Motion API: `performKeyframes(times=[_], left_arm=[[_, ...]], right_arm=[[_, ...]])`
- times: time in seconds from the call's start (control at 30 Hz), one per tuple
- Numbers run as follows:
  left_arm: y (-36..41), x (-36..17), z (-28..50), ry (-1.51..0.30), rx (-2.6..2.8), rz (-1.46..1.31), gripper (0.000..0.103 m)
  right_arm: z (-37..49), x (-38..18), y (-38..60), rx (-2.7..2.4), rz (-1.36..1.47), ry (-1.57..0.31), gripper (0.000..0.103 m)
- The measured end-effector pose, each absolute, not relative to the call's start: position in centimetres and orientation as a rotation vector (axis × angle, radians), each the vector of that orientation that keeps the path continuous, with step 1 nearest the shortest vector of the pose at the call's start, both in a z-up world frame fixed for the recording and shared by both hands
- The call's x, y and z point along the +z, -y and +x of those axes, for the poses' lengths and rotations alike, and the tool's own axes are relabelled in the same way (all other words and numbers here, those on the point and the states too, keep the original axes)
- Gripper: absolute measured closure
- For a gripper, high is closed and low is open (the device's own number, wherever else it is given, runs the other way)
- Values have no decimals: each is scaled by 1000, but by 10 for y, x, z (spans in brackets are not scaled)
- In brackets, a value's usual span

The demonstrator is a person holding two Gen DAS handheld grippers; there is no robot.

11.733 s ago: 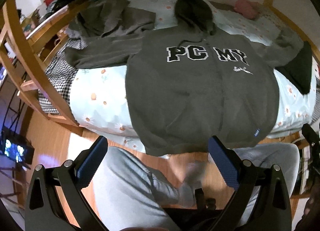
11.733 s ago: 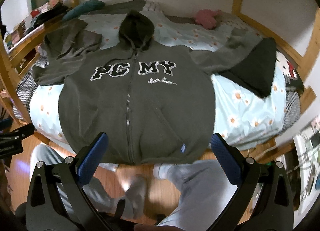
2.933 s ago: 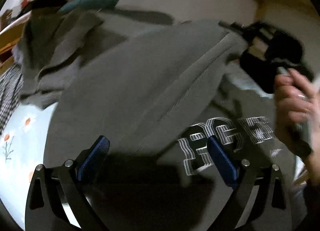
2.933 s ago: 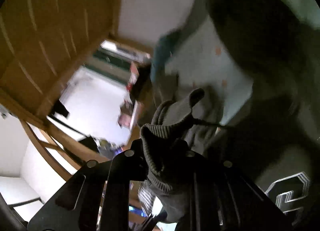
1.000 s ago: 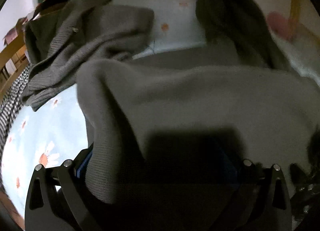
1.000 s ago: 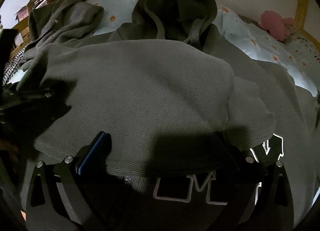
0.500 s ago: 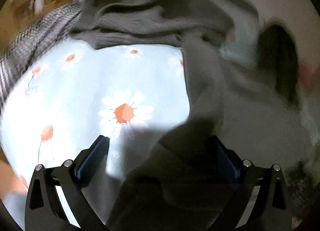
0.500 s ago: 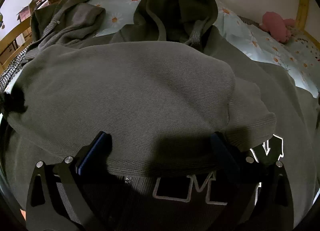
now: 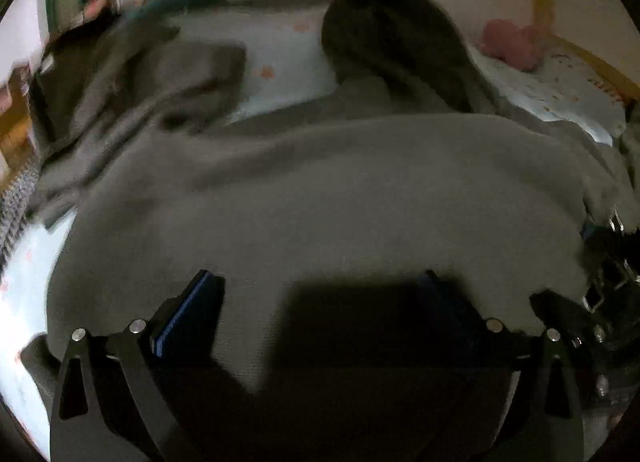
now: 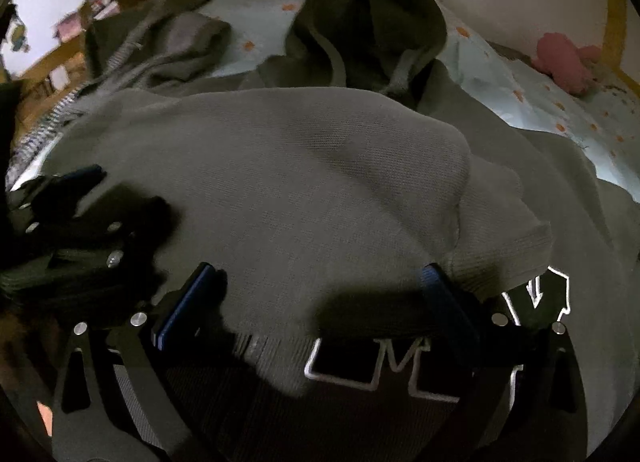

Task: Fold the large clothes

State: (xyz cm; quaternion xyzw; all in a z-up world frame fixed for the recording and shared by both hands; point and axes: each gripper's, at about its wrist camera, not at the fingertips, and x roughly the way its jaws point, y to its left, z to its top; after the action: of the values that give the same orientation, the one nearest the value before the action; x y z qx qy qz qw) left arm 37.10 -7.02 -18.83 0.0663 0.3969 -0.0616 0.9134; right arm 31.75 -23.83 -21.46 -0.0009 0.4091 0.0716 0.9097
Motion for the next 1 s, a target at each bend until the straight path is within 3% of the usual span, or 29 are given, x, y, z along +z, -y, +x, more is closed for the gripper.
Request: performKeyframes(times=[0.17,0.27,0.6,1.0], left_arm=[[74,-182,373,-887,-134,164,5],[85,-153,360,-780,-228,105,5],[257,-119,327,-700,-589,182,5],[451,-153,285,-715,-898,232,5]], right_arm=[[303,-195,269,234,180,-748,3],[282,-169,296,167,188,-650,3],[222,-118,457,-71,277,-531,3],[160,-104,628,-310,415,-434,3]])
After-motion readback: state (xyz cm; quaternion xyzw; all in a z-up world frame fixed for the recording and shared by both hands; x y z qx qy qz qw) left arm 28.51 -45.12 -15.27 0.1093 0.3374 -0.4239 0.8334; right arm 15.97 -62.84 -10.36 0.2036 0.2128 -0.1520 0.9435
